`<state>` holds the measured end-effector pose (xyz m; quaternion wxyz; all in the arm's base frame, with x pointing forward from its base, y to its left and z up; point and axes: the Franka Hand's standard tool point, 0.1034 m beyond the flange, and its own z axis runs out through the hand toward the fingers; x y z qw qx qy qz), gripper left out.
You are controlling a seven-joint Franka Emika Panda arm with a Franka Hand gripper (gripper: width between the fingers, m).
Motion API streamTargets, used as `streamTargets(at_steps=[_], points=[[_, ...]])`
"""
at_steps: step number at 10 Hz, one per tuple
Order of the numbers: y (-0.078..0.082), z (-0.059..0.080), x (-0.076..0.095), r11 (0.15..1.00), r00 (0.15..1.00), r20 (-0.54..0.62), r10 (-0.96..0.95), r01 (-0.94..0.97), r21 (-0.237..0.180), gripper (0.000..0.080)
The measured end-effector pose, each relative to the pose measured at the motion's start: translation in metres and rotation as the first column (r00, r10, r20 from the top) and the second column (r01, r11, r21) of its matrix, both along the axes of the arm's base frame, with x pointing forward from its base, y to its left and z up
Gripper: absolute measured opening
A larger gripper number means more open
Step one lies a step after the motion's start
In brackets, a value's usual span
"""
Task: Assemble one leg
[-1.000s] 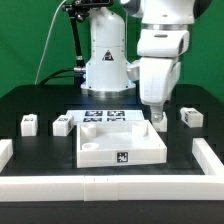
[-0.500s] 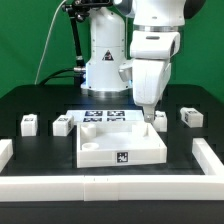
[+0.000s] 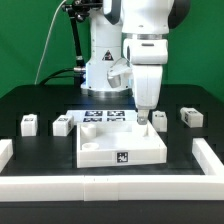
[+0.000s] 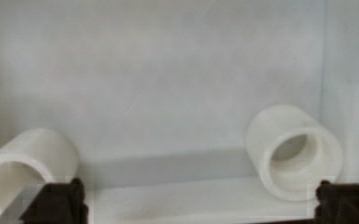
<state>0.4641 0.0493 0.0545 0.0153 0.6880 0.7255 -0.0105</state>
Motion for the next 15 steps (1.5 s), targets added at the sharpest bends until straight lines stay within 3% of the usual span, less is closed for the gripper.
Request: streamTargets(at_steps=[2,5,6,8,12,14,15], points=[[-0.014,-0.002,-0.021,1.0,1.0,-0.017,0.027,-0.027,-0.016,0.065],[-0.015,-0.004,-0.023,1.0,1.0,-0.022,0.021,-0.022,-0.016,0.065],[-0.02,-0.009,-0.025,0.998,0.998,-0.027,0.056,-0.056,-0.011,0.065],[-0.032,-0.028,-0.047,0.997,0.997,-0.019,0.074,-0.074,0.016,0.065],[-0.033,-0.049,-0.054,0.998,0.997,-0.035,0.064,-0.062,0.032,0.065],[-0.033,-0.049,-0.053,0.998,0.997,-0.035,0.062,-0.061,0.032,0.0623],[-0.033,-0.049,-0.053,0.998,0.997,-0.035,0.062,-0.061,0.032,0.0464]])
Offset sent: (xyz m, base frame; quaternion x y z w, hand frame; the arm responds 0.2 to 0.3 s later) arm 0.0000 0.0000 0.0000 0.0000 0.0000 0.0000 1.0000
